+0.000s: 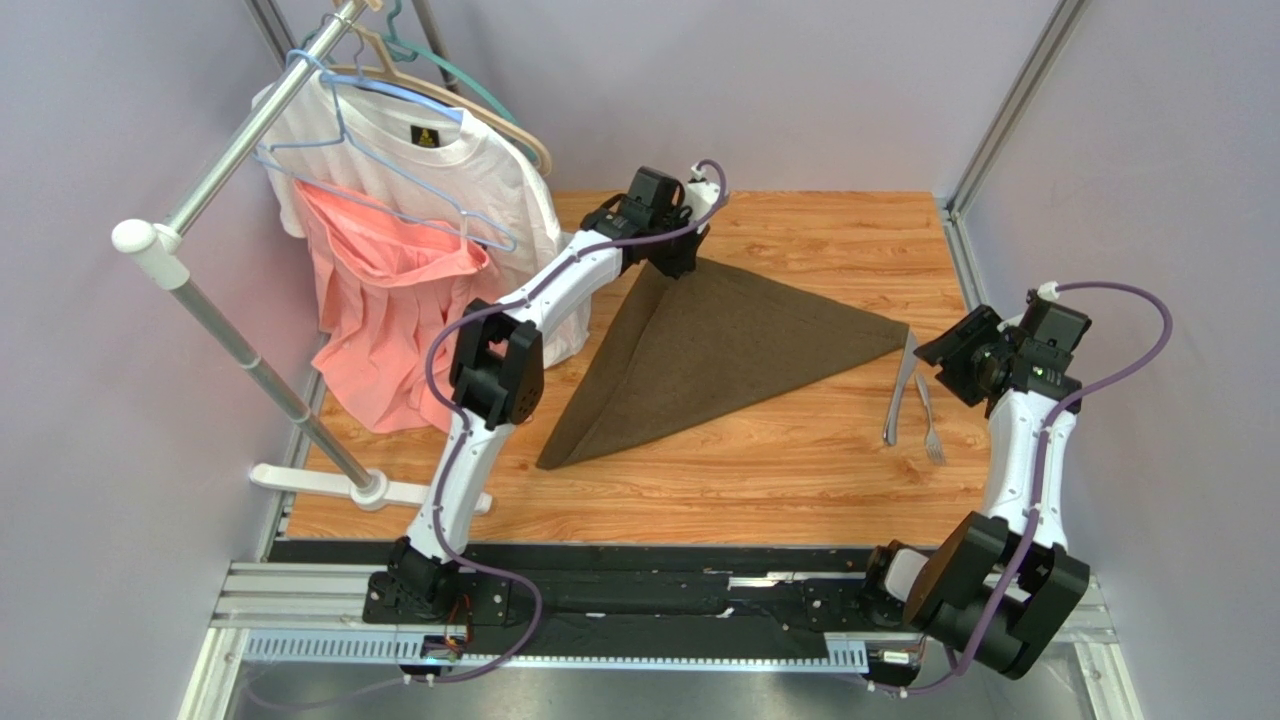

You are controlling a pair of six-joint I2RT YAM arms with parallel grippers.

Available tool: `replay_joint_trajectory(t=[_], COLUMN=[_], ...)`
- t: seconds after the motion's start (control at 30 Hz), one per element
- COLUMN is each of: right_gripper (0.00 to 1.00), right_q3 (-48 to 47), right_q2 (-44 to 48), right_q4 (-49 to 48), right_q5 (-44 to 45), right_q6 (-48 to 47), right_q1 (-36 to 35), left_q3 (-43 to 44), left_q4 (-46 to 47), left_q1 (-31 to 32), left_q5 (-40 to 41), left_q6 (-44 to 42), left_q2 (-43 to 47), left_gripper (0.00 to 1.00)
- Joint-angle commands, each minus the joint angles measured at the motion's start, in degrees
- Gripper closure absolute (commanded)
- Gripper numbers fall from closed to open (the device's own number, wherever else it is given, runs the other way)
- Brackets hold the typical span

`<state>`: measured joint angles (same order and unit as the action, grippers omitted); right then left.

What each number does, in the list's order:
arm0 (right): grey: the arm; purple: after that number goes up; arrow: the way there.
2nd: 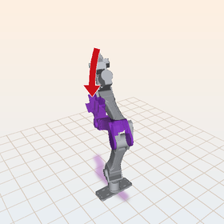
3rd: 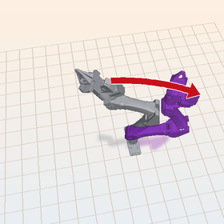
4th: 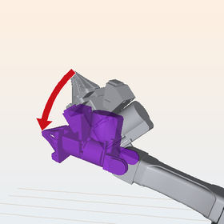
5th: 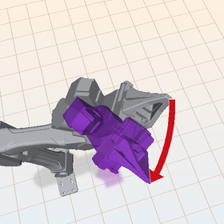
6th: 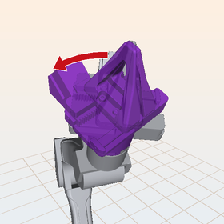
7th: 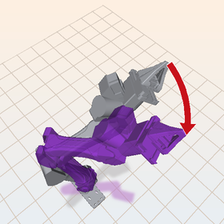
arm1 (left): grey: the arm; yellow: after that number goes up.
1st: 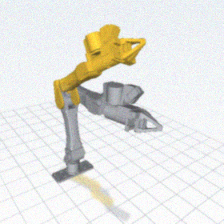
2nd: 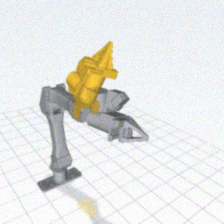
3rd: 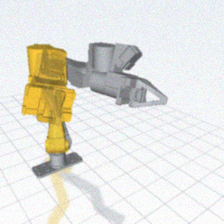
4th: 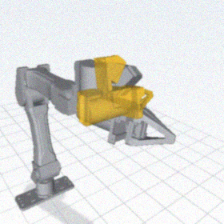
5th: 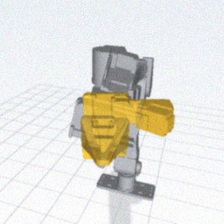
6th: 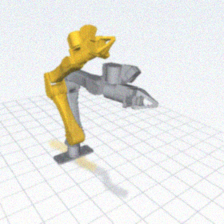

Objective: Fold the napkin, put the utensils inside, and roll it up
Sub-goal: Fold the napkin

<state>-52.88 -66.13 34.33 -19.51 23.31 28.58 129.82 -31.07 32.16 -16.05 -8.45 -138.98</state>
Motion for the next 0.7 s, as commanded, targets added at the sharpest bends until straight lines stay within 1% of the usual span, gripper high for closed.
replay_joint_trajectory(t=[0.0, 0.1, 0.27, 0.67], right_gripper=[0.47, 0.48, 0.48, 0.48], right_q3=[-0.4, -0.5, -0.3, -0.5], right_q2=[-0.2, -0.2, -0.3, -0.3], right_q4=[-3.3, -3.4, -3.5, -3.4], right_q5=[1.0, 1.0, 1.2, 1.3], right_q6=[0.2, 0.1, 0.0, -0.2], right_q1=[0.3, 0.2, 0.2, 0.1], left_q3=[4.2, 6.2, 6.5, 9.8], left_q4=[0.7, 0.4, 1.6, 2.3], left_q1=[-1.1, -1.8, -3.5, -6.0], left_q5=[-2.1, -1.8, -0.6, -1.8], left_q6=[-2.6, -3.0, -2.9, -4.1], left_q2=[-2.0, -3.3, -3.7, -6.0], left_gripper=[1.00, 1.00, 1.00, 1.00])
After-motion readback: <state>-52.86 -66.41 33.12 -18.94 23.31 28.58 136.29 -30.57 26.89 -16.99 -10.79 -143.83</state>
